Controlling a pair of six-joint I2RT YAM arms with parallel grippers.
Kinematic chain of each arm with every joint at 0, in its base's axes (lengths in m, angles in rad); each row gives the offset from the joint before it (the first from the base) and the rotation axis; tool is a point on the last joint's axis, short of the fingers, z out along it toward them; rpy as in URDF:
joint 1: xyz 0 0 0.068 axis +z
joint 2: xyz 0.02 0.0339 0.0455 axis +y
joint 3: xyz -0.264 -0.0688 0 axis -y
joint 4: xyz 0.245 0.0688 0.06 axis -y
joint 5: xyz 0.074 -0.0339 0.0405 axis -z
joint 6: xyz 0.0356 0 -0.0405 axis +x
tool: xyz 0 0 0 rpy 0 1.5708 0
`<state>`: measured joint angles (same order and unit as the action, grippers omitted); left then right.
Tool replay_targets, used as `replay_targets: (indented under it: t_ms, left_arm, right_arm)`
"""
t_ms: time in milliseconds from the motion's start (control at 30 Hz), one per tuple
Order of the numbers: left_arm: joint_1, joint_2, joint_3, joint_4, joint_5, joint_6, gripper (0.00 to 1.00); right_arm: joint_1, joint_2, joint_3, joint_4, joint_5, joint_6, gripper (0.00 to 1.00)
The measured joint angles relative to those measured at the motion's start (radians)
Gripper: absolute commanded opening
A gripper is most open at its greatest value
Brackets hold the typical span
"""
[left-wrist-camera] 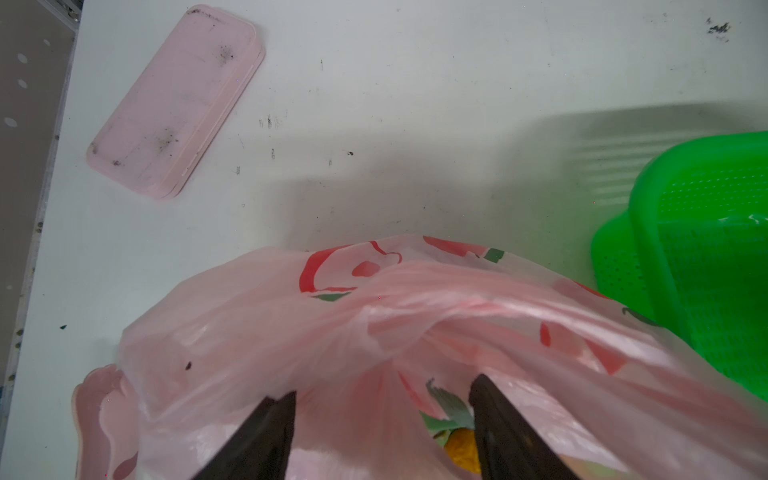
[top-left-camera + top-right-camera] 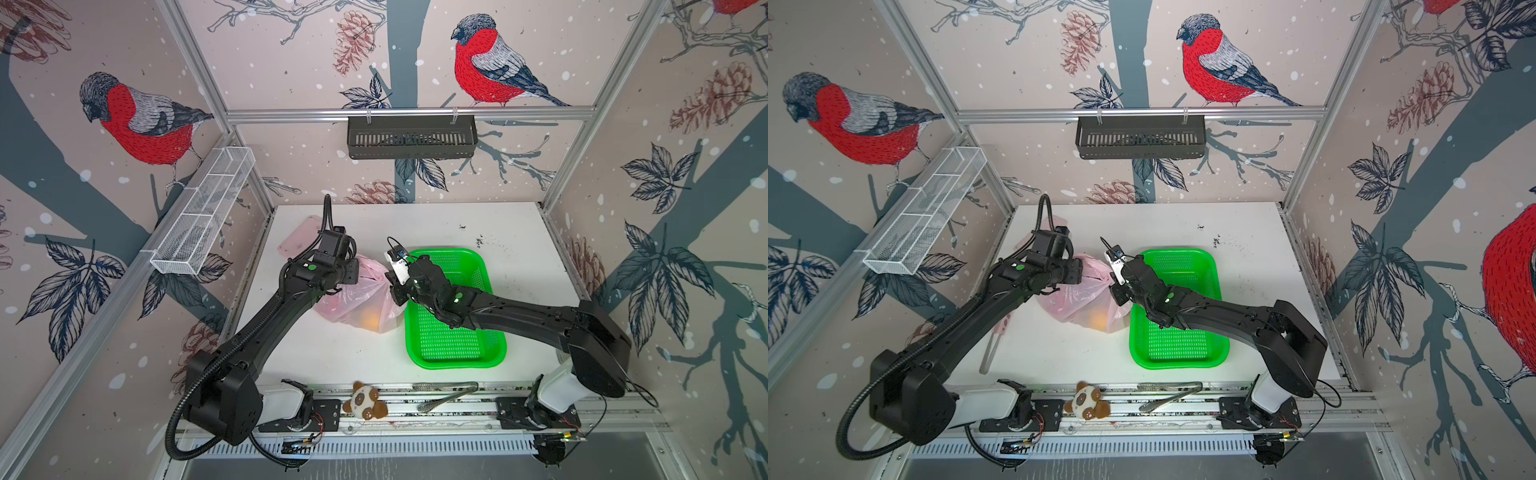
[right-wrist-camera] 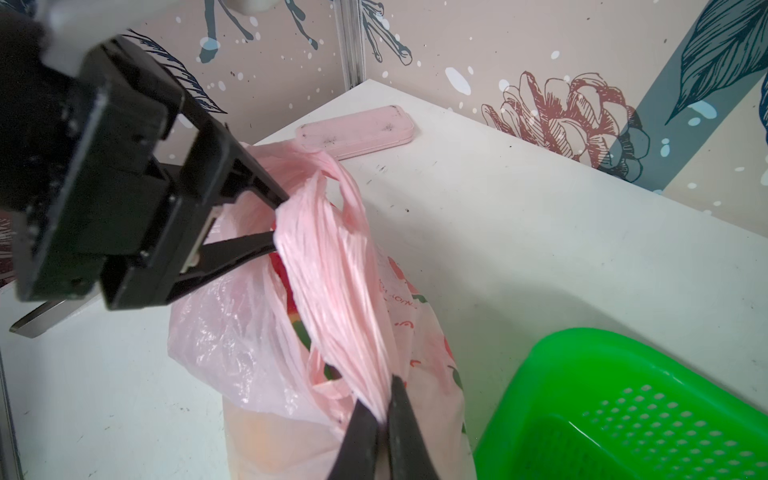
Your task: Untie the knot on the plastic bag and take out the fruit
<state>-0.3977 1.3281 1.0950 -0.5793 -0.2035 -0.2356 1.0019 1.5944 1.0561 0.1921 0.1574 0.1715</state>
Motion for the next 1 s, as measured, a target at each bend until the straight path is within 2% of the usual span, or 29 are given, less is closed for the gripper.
replay_targets:
  t_ms: [300, 433, 867, 1000]
  left_arm:
    - [-0.018, 0.11, 0.045, -0.002, -0.186, -0.018, 0.67]
    - [-0.012, 0.135, 0.048, -0.003, -0.236, -0.043, 0.67]
    - [0.1, 0.089, 0.013, 0.021, -0.243, -0.091, 0.66]
    - [0.109, 0.043, -0.008, 0.02, -0.24, -0.105, 0.64]
  right_arm:
    - [-0.014, -0.008, -0.017, 0.014, -0.027, -0.014, 0.08]
    - [-0.02, -0.013, -0.023, 0.023, -0.034, -0.014, 0.08]
    - [-0.027, -0.043, -0.062, 0.047, -0.051, -0.01, 0.08]
    - [-0.029, -0.056, -0.071, 0.047, -0.048, 0.004, 0.12]
